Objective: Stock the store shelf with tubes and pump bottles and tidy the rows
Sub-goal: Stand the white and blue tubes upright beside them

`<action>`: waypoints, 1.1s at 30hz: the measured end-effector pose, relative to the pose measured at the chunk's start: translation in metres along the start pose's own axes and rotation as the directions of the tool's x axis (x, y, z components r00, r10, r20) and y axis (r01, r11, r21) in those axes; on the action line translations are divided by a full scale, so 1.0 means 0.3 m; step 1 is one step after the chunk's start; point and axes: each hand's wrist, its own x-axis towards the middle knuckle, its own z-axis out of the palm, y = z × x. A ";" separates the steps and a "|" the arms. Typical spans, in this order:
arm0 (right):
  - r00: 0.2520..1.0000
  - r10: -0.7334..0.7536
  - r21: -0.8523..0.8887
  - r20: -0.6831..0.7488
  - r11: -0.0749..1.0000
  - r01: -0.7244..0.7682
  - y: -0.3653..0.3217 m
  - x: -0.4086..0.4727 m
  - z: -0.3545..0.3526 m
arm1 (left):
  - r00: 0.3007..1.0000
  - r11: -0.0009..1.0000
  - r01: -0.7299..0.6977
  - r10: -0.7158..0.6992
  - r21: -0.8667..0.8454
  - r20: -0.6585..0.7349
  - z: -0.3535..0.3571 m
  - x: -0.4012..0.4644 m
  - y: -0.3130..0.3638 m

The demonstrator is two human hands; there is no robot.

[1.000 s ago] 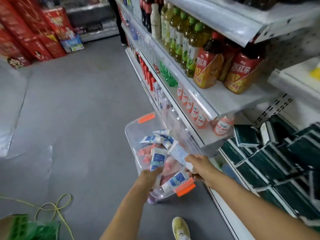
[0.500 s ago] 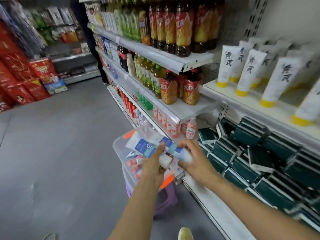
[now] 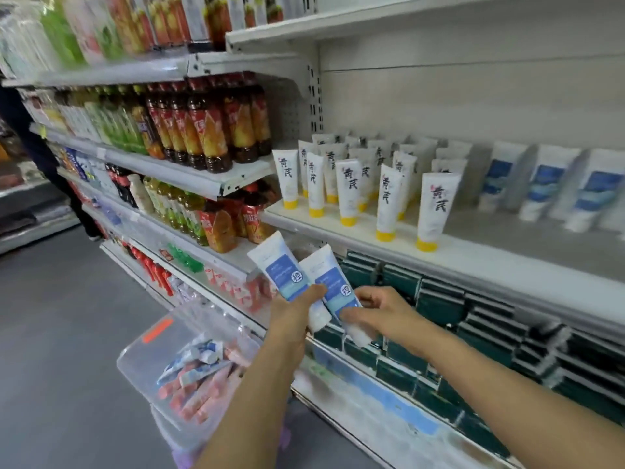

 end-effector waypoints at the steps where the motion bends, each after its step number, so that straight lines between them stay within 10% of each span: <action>1: 0.999 0.001 0.002 -0.032 1.000 -0.001 0.002 -0.018 -0.043 | 1.000 1.000 -0.008 0.008 0.018 0.020 0.047 0.002 -0.003; 12: 0.937 -0.089 0.113 -0.338 0.985 0.134 0.000 -0.211 -0.517 | 0.940 0.974 -0.182 0.132 0.134 0.314 0.514 -0.075 -0.081; 21: 0.737 -0.149 -0.089 -0.659 0.989 0.120 0.013 -0.095 -0.837 | 0.905 0.991 -0.076 0.020 0.113 0.426 0.789 -0.064 -0.127; 33: 0.799 -0.215 -0.212 -0.561 0.971 0.113 0.013 0.223 -1.047 | 0.929 0.979 -0.066 -0.011 0.193 0.370 0.937 0.019 -0.136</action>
